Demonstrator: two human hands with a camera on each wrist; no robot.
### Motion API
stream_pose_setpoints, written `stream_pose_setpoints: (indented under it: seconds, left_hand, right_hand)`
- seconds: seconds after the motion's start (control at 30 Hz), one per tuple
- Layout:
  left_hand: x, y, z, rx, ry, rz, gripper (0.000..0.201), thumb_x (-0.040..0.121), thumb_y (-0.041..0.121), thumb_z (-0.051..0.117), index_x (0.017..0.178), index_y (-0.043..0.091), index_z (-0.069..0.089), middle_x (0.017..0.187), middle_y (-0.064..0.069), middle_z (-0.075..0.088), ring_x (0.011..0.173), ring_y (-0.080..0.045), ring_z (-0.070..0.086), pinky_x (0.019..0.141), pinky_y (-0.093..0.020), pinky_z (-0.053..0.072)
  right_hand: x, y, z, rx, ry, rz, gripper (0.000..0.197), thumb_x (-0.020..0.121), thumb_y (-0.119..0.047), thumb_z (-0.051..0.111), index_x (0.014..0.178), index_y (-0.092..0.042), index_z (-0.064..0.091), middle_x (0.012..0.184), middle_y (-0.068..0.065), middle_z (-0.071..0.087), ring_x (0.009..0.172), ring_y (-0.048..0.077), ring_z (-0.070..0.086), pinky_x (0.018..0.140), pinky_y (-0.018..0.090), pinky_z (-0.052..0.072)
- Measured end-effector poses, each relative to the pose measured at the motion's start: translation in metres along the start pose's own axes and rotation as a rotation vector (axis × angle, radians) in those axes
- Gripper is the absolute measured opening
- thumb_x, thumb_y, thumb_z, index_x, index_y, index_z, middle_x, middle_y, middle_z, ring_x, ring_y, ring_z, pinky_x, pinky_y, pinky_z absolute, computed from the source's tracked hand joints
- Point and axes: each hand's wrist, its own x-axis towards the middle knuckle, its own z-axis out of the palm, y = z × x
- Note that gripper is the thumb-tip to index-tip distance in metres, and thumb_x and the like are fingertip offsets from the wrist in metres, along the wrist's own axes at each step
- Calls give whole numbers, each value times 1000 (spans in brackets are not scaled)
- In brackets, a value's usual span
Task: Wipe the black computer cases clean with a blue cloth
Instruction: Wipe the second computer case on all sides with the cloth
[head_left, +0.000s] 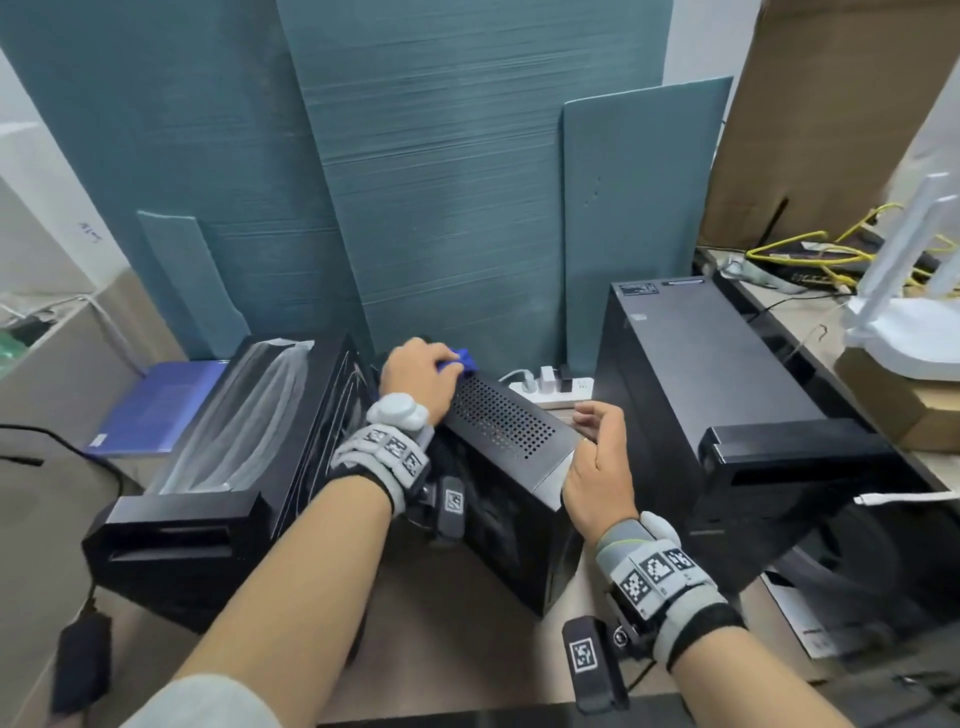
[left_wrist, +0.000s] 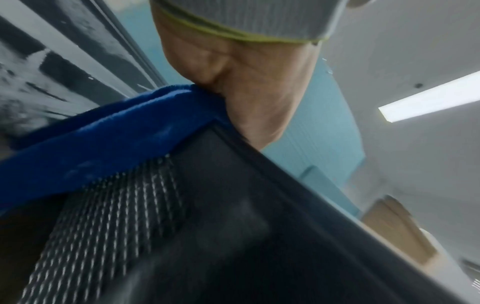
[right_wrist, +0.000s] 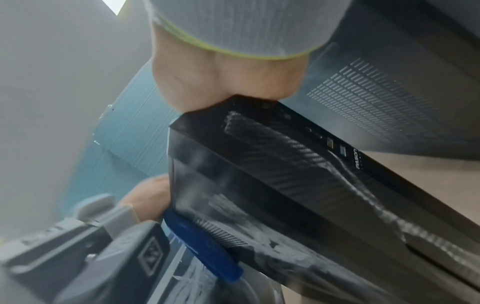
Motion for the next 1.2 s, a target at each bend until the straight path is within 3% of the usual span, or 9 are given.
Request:
stream_pose_setpoints:
  seconds: [0.2,0.37,0.57,0.63,0.73,0.87,0.93,1.07,1.2]
  left_hand:
    - [-78,56,16,-100,-170,323,15,86,40,70,99,34,76,81,13,45,90,-20,57,79,-32,44]
    - [-37,24,8,-69,-119,175,22,80,42,67,101,44,65,88,9,59,87,-18,62,80,-33,51]
    - [-4,1,9,-102,12,-53,9,84,42,68,87,37,74,87,7,59,92,-26,64,86,-32,50]
    - [-18,14,13,-134,5,-52,13,85,44,66,86,34,74,87,6,60,92,-25,63,86,-33,50]
    - [-56,46,20,-156,-67,109,20,84,49,63,87,33,76,83,7,59,85,-20,62,86,-37,49]
    - [-108,76,27,-242,-178,314,19,83,49,67,91,35,76,86,11,62,84,-11,61,86,-43,48]
    - [-107,73,23,-191,-224,361,19,84,53,65,94,39,75,87,12,58,88,-10,59,88,-43,44]
    - [-71,59,16,-80,-156,176,12,87,44,68,94,37,75,87,9,51,100,-23,55,93,-43,39]
    - [-92,77,23,-160,-164,193,9,86,40,66,88,34,73,87,9,52,95,-21,57,91,-43,41]
  right_hand:
    - [-5,0,4,65,1,-71,43,83,5,36,113,-23,49,113,6,56,108,19,56,98,35,47]
    - [-5,-3,6,201,-8,31,44,90,9,35,111,-28,48,114,11,57,98,12,58,88,25,47]
    - [-12,1,-11,328,-91,201,36,85,-22,46,121,-24,50,119,0,64,105,7,63,92,30,47]
    - [-13,2,-14,367,-115,242,39,86,-25,48,125,-23,51,122,-3,65,113,11,63,97,32,48]
    - [-14,5,-15,369,-131,250,40,88,-24,46,127,-23,52,127,-2,64,120,16,60,97,30,47]
    - [-14,9,-19,348,-214,233,39,107,-16,36,139,-33,49,134,-6,62,123,6,58,97,18,45]
    - [-12,13,-20,345,-259,244,42,107,-22,36,145,-41,43,142,-10,57,130,3,54,106,22,41]
    - [-10,20,-26,277,-331,263,56,96,-43,43,151,-50,38,154,-18,46,145,6,39,123,44,25]
    - [-11,9,-24,330,-330,296,55,94,-44,44,148,-56,36,146,-19,55,138,5,48,121,40,31]
